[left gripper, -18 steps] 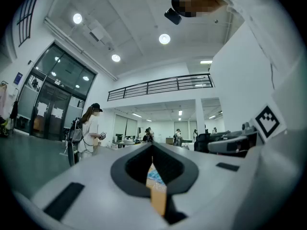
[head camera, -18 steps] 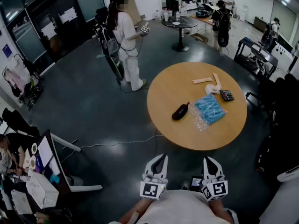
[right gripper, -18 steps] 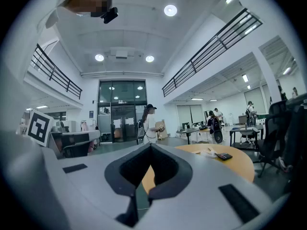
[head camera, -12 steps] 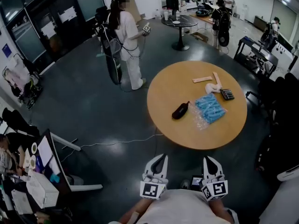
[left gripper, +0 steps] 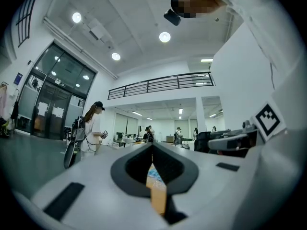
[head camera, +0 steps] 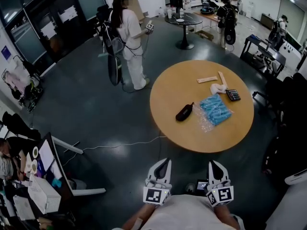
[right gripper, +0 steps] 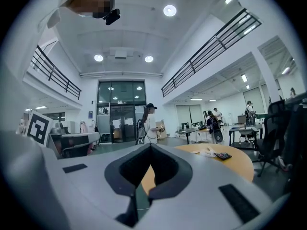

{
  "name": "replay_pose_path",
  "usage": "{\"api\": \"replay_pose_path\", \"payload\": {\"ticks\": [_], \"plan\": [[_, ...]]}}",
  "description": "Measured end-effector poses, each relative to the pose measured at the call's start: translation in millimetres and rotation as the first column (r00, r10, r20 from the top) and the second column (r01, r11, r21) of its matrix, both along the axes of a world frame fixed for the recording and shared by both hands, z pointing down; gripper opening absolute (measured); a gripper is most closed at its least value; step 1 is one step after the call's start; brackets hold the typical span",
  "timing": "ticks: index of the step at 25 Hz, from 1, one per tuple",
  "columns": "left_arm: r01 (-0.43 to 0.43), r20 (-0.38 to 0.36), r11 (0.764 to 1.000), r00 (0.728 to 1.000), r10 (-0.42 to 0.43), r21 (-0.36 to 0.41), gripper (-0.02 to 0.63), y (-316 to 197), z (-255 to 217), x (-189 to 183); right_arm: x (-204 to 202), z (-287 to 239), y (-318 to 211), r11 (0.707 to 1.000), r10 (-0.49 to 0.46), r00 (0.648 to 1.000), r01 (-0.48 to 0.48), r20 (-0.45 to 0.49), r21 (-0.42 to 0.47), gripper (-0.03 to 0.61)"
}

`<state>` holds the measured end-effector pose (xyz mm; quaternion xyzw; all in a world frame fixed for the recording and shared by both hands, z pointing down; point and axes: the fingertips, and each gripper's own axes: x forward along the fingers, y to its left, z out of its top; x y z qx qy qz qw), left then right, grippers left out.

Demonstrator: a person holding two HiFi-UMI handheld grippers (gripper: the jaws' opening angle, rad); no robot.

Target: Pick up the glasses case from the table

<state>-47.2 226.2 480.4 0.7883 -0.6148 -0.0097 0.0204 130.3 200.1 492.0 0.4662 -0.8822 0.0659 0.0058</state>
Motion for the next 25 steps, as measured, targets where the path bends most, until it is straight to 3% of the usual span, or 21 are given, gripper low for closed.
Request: {"api": "replay_pose_path", "payload": {"ticks": [6, 15, 25], "plan": [[0.025, 0.003, 0.999, 1.000, -0.025, -0.023, 0.008, -13, 9, 10, 19, -1, -14, 1.000, 0.002, 0.999, -0.001, 0.034, -0.003, 0.015], [0.089, 0.036, 0.996, 0.995, -0.088, -0.009, 0.008, -50, 11, 27, 29, 10, -46, 0.995, -0.099, 0.995, 0.099, 0.033, -0.014, 0.015], [0.040, 0.066, 0.999, 0.997, -0.040, 0.008, 0.008, -139, 12, 3, 12, 9, -122, 0.999, -0.032, 0.998, 0.032, 0.049, -0.004, 0.015]]}}
